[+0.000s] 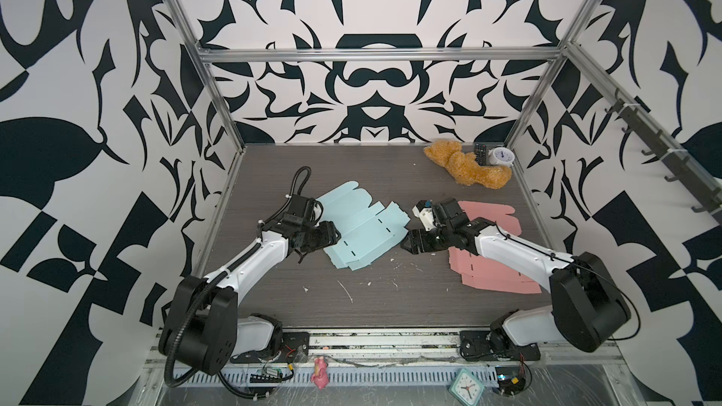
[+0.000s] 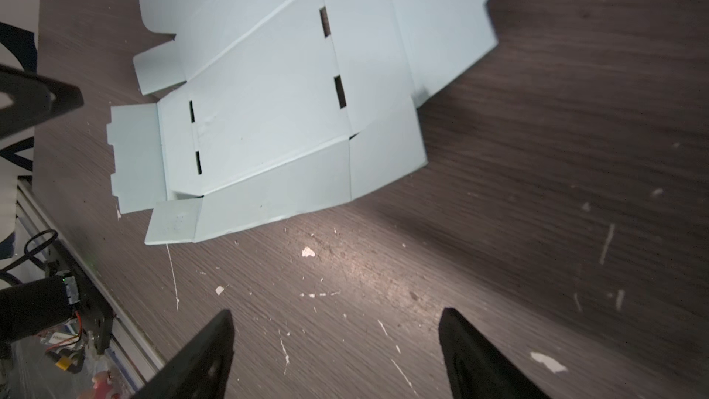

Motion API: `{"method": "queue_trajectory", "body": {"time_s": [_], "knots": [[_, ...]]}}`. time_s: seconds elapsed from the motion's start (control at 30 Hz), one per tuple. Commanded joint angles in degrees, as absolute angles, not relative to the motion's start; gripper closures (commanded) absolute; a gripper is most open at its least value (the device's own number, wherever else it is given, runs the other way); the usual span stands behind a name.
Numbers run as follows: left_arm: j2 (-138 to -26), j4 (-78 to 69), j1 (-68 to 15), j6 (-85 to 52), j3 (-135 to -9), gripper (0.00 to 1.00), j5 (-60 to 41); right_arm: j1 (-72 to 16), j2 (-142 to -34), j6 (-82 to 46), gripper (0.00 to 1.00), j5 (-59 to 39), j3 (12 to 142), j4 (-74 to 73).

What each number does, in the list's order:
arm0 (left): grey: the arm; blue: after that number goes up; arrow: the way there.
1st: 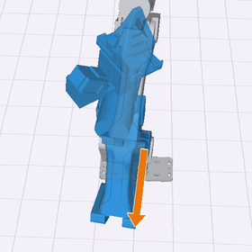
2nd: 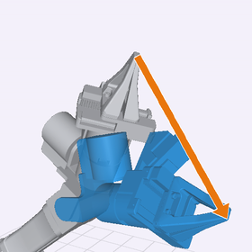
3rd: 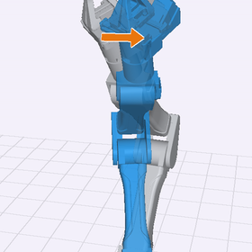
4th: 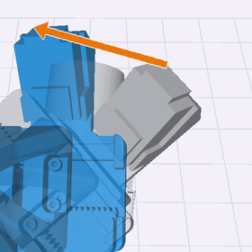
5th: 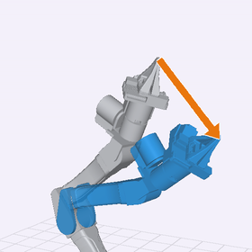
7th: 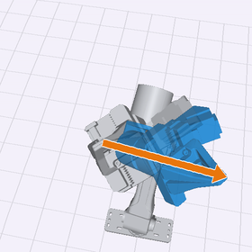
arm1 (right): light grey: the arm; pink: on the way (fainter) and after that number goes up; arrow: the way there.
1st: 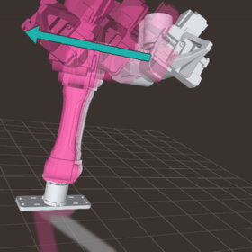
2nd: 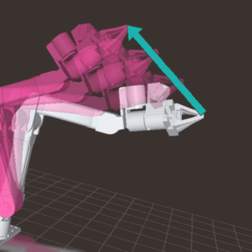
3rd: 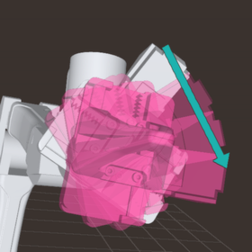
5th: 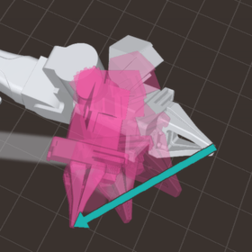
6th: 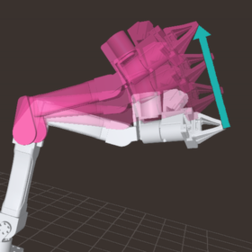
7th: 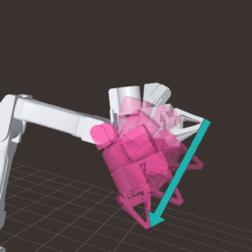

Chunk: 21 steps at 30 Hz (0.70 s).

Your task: Fold the paper box

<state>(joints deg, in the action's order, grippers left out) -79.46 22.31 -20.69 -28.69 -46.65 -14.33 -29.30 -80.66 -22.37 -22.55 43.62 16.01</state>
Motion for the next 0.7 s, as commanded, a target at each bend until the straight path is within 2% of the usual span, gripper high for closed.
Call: {"method": "queue_trajectory", "body": {"time_s": [0.0, 0.13, 0.2, 0.47, 0.67], "knots": [[-83.41, 26.1, -20.3, -23.37, -49.36, 0.37, -14.95, -30.69, -79.36, -26.04, 0.11, -23.37, 42.78, 13.71], [-85.46, 25.57, -20.3, -22.52, -49.57, 0.33, -14.25, -31.84, -79.97, -27.41, 0.07, -23.15, 42.06, 11.56], [-85.92, 25.37, -20.26, -22.26, -49.1, 0.31, -14.18, -32.21, -80.79, -28.1, 0.01, -23.51, 41.77, 10.2], [-85.37, 23.31, -20.3, -22.77, -45.91, 0.25, -12.7, -33.22, -82.35, -28.49, 0.01, -23.03, 42.44, 8.67], [-86.48, 22.08, -20.3, -22.42, -45.59, 0.26, -14.38, -33.49, -82.44, -28.52, 0.01, -22.31, 42.63, 8.98]]}}
